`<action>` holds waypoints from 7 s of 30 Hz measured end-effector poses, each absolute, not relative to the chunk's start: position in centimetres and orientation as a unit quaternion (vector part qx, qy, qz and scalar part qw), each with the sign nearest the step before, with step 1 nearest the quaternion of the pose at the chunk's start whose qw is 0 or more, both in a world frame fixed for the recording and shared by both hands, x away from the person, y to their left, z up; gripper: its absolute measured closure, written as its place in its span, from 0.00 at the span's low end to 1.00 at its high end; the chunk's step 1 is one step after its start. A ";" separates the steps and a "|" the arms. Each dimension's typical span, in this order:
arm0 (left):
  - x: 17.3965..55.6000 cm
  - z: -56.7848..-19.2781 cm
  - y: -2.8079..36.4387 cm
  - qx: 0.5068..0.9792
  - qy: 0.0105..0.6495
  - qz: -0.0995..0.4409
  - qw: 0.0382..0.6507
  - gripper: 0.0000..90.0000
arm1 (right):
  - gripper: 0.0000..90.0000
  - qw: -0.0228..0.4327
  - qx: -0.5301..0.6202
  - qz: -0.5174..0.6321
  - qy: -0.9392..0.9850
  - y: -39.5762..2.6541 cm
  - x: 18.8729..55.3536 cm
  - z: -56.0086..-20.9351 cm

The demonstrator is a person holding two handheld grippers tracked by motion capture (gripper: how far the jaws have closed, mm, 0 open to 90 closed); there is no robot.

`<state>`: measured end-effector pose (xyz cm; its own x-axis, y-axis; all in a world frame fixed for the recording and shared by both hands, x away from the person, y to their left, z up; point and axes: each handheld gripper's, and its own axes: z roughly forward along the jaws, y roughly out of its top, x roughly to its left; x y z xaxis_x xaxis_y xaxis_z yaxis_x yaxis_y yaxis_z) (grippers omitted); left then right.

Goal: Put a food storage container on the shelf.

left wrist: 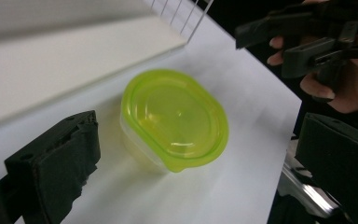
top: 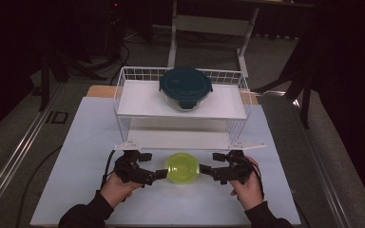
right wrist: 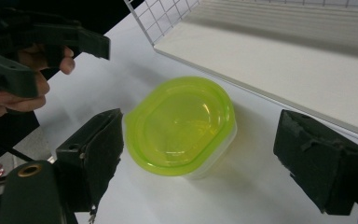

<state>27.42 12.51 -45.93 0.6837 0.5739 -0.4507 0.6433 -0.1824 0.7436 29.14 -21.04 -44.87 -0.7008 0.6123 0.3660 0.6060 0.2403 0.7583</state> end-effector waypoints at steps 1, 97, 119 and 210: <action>27.4 -45.9 12.5 0.768 0.396 -0.035 0.502 0.00 | 0.17 0.003 0.387 0.480 0.788 -21.0 29.1 -44.9; 30.1 -31.7 13.6 0.730 0.443 -0.104 0.510 0.90 | 0.90 -0.084 0.463 0.494 0.731 -17.9 30.2 -31.4; 34.3 -24.5 13.1 0.716 0.450 -0.053 0.531 0.91 | 0.90 -0.045 0.469 0.508 0.722 -17.6 35.1 -24.2; 30.2 -35.1 12.8 0.662 0.369 0.081 0.647 0.01 | 0.99 -0.035 0.514 0.470 0.717 -17.1 41.6 -28.1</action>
